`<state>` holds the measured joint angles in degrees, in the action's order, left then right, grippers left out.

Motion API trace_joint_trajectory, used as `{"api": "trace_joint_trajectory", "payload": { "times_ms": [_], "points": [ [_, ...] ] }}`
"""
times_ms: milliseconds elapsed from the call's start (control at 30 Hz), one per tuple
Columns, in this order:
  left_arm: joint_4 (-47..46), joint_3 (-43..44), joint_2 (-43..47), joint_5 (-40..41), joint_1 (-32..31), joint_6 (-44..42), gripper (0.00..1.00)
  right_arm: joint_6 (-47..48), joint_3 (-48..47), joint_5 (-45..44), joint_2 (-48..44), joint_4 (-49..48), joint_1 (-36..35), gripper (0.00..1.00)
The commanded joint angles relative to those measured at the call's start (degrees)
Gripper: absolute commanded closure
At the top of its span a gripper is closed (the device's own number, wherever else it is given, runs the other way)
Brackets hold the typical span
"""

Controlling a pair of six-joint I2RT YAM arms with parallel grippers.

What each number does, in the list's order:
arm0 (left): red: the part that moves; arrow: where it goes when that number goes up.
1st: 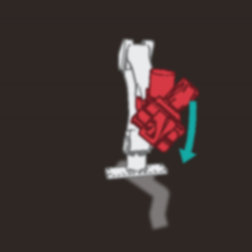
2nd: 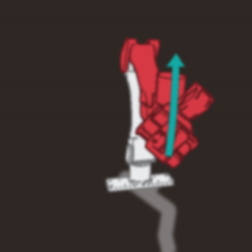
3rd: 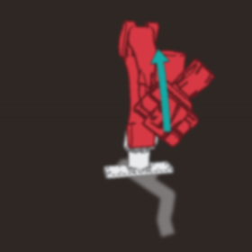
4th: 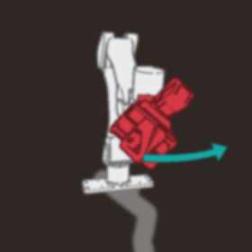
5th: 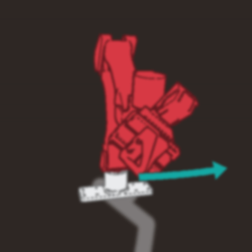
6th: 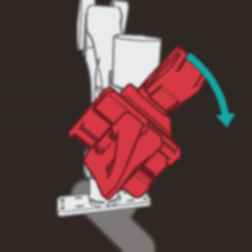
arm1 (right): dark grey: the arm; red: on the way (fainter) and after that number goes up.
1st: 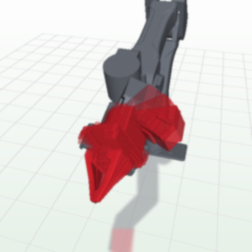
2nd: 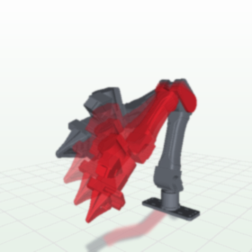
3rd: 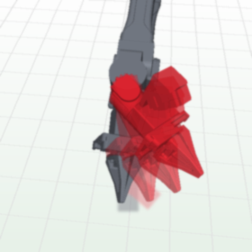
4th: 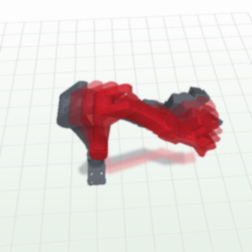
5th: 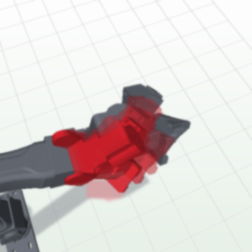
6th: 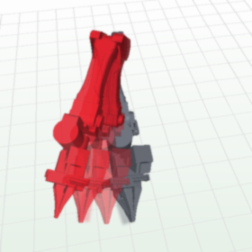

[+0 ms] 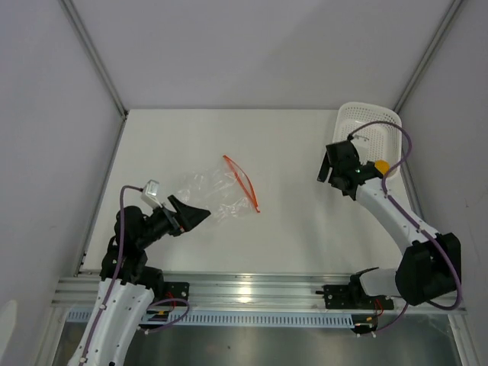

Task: Place the food in the zip-top bag and seal the zipper
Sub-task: Pick up the zipper food storage bag at the center of the board.

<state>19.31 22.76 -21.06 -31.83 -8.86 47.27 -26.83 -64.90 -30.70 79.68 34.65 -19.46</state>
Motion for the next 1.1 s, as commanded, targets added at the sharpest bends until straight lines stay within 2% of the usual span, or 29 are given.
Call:
{"api": "trace_joint_trajectory", "payload": {
  "times_ms": [0,233,267,367,400,533,567,800,867,1067],
  "points": [
    [4.4,1.2,3.2,-1.1,0.2,-0.3,0.00,-5.2,6.6,5.7,-8.4,0.5,-0.2,0.01],
    [7.3,-0.1,5.6,-3.4,-0.6,0.5,0.00,-3.5,14.7,21.0,-20.7,-2.8,1.4,0.01],
    [7.7,-0.1,5.8,-3.2,-0.9,0.3,0.00,-2.9,15.5,27.6,-21.1,-4.6,2.0,0.00],
    [8.8,0.3,5.5,-2.6,-1.3,-0.2,0.01,-1.3,18.6,39.0,-19.9,-7.7,2.8,0.01],
    [9.2,0.4,5.3,-2.3,-1.5,-0.2,0.00,-0.9,19.5,42.1,-19.0,-11.8,2.8,0.01],
    [9.9,2.1,3.6,-1.8,-2.5,-1.8,0.04,-1.6,22.7,53.7,-11.7,-23.0,2.2,0.01],
    [10.0,2.5,2.8,-1.9,-2.7,-2.2,0.05,-1.6,22.6,54.4,-7.9,-26.7,1.4,0.03],
    [11.7,5.0,1.1,-3.5,-3.1,-3.3,0.07,-0.2,15.1,56.7,9.7,-36.2,-3.3,0.09],
    [11.5,4.7,1.5,-3.8,-3.2,-2.8,0.07,-0.7,11.6,59.7,15.4,-38.9,-4.3,0.14],
    [9.7,3.4,1.5,-4.3,-3.1,-0.6,0.07,-1.5,4.7,58.9,24.3,-42.5,-8.5,0.18]
  ]
}}
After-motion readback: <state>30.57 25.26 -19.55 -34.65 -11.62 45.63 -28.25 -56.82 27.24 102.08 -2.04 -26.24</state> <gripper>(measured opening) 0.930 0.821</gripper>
